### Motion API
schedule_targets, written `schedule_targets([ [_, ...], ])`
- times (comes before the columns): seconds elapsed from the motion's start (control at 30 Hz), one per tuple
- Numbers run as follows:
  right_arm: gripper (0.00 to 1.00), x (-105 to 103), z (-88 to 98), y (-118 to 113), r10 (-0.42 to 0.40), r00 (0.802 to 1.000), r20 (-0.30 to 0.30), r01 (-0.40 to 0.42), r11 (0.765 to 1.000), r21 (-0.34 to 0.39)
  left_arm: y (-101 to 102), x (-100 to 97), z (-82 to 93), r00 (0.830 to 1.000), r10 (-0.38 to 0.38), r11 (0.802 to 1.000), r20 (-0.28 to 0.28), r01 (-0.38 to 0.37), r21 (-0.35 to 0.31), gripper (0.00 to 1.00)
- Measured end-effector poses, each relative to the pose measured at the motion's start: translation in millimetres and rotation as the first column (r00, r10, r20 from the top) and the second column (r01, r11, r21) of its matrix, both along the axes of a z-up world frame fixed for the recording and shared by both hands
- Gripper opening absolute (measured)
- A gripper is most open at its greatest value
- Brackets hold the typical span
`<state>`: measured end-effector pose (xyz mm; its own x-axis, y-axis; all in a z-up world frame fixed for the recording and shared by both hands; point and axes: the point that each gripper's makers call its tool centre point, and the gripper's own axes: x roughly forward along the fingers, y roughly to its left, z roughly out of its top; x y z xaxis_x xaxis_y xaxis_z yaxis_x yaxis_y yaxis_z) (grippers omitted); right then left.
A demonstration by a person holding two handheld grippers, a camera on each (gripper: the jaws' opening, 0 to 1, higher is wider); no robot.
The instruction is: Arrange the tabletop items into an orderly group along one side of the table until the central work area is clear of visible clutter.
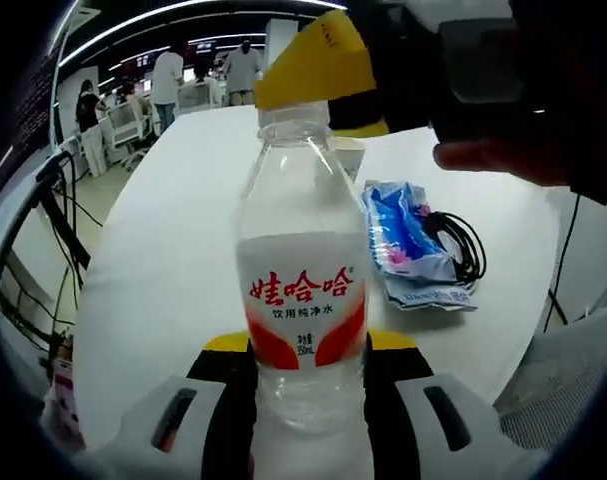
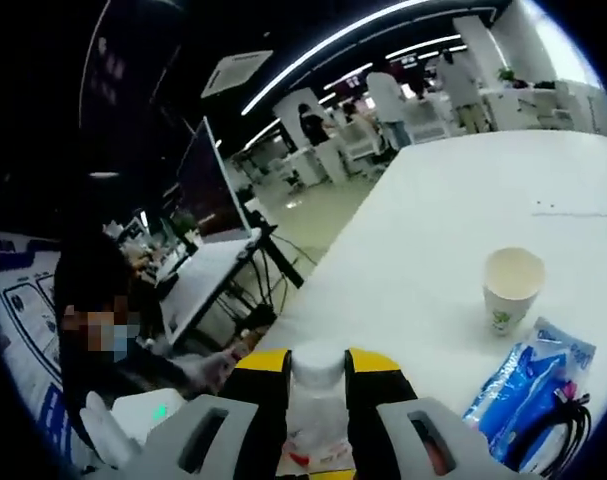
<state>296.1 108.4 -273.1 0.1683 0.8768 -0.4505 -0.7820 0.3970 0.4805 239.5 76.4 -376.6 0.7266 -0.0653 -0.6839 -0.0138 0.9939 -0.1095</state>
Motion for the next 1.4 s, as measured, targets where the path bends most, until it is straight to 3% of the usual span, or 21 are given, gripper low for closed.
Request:
schedule_targets([
  [0.3,0.18,-8,11.7,-3,0.018,0.999,0.052,-0.019,1.0,0.015,3,0.7,-0.2,0.999,0.007,0.999,0.049,-0.009,0.039,0.41],
  [0.63,0.18,-26,24.8,-1,0.078,0.989,0.125,-0.082,0.996,0.027,0,3.6,10.3,0.996,0.024,0.999,0.089,-0.026,0.021,0.41],
  [0.83,0.18,-41,26.8,-4,0.133,0.971,0.2,-0.138,0.99,0.013,1,0.7,14.1,0.994,0.037,0.999,0.106,-0.04,0.027,0.4],
  [1.13,0.19,-51,30.5,-10,0.154,0.954,0.259,-0.158,0.987,-0.003,1,1.1,21.9,0.989,0.052,0.997,0.138,-0.06,0.055,0.4],
  [1.4,0.19,-65,26.8,-17,0.197,0.926,0.322,-0.202,0.979,-0.017,0,-1.7,26.5,0.982,0.084,0.994,0.169,-0.094,0.055,0.4],
])
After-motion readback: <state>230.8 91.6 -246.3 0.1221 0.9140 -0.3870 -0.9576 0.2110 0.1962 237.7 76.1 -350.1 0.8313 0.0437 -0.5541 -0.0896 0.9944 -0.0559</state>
